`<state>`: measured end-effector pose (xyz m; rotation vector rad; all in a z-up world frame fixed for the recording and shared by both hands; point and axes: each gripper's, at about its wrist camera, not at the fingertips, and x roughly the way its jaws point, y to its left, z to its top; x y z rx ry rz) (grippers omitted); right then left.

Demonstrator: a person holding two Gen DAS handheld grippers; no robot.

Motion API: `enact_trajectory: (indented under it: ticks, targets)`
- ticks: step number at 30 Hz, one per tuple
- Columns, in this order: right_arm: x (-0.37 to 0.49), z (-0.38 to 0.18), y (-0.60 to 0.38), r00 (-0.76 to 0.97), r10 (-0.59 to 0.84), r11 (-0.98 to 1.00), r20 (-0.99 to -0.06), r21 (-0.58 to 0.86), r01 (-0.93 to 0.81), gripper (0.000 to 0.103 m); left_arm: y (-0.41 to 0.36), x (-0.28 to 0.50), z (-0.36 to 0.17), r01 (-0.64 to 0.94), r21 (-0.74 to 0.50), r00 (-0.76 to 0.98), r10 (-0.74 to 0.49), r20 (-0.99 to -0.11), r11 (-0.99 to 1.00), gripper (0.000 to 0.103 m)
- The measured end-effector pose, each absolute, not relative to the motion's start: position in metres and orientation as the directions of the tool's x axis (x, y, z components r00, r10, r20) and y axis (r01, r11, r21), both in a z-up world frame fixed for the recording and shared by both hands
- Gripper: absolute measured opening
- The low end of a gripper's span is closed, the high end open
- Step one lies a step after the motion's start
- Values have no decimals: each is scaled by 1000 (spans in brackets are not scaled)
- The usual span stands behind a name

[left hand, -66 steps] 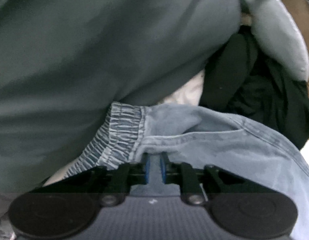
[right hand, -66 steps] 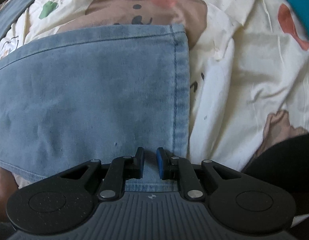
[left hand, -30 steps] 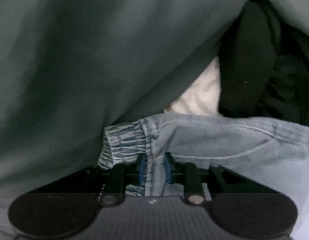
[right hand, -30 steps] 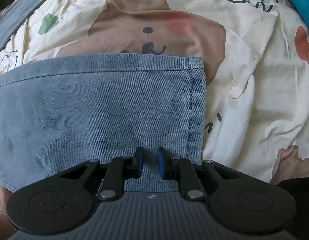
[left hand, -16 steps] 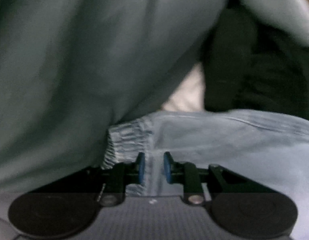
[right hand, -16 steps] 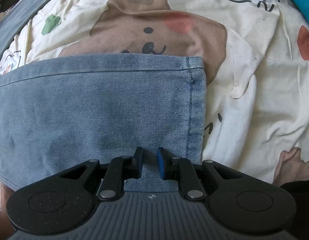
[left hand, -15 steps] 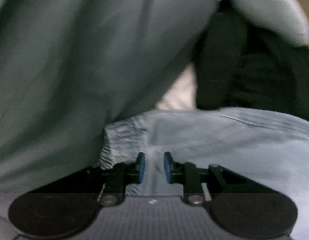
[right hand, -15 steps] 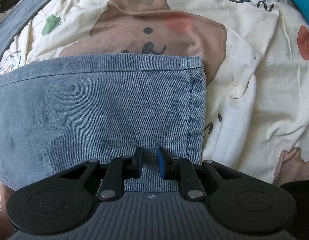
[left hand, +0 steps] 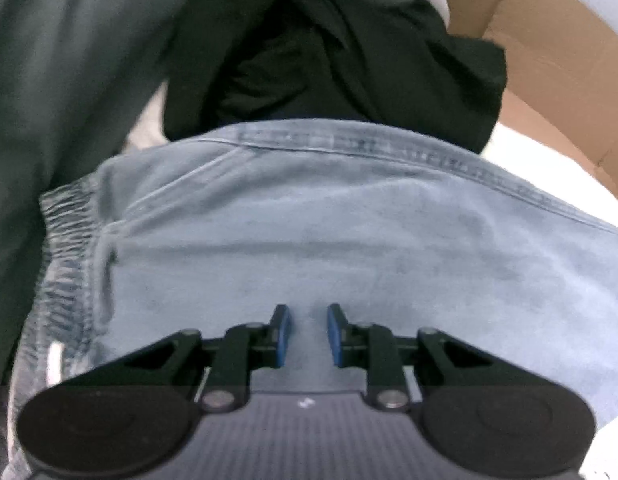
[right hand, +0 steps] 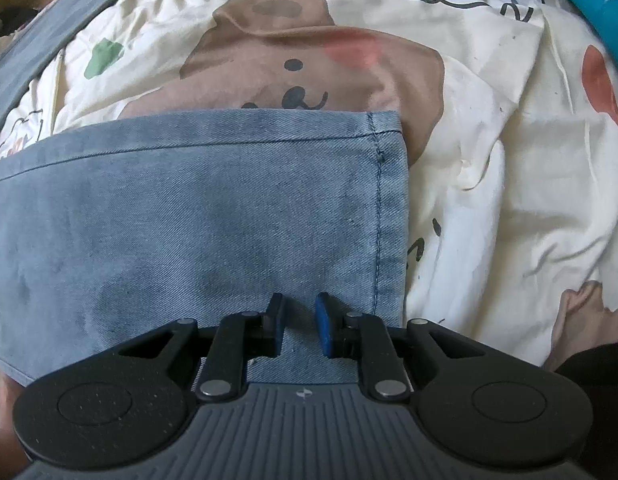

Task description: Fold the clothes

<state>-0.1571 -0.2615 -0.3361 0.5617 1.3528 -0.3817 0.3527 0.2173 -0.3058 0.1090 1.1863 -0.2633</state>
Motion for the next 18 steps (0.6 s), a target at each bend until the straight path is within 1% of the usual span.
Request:
enact_trajectory:
  ticks: [5, 8, 14, 18]
  targets:
    - [-155, -340, -263, 185, 67, 815, -980, 161, 556, 24, 203, 378, -314, 194, -50, 401, -125, -908, 980, 22]
    - [-138, -350, -257, 189, 65, 812, -980, 162, 560, 24, 198, 388, -314, 165, -26, 428, -96, -899, 986, 22]
    - [-142, -343, -259, 201, 47, 810, -978, 156, 565, 24, 190, 406, -313, 156, -14, 455, -85, -887, 988, 22]
    - [-143, -341, -262, 203, 55, 808, -978, 163, 566, 24, 184, 417, -313, 154, 3, 440, -65, -896, 988, 21]
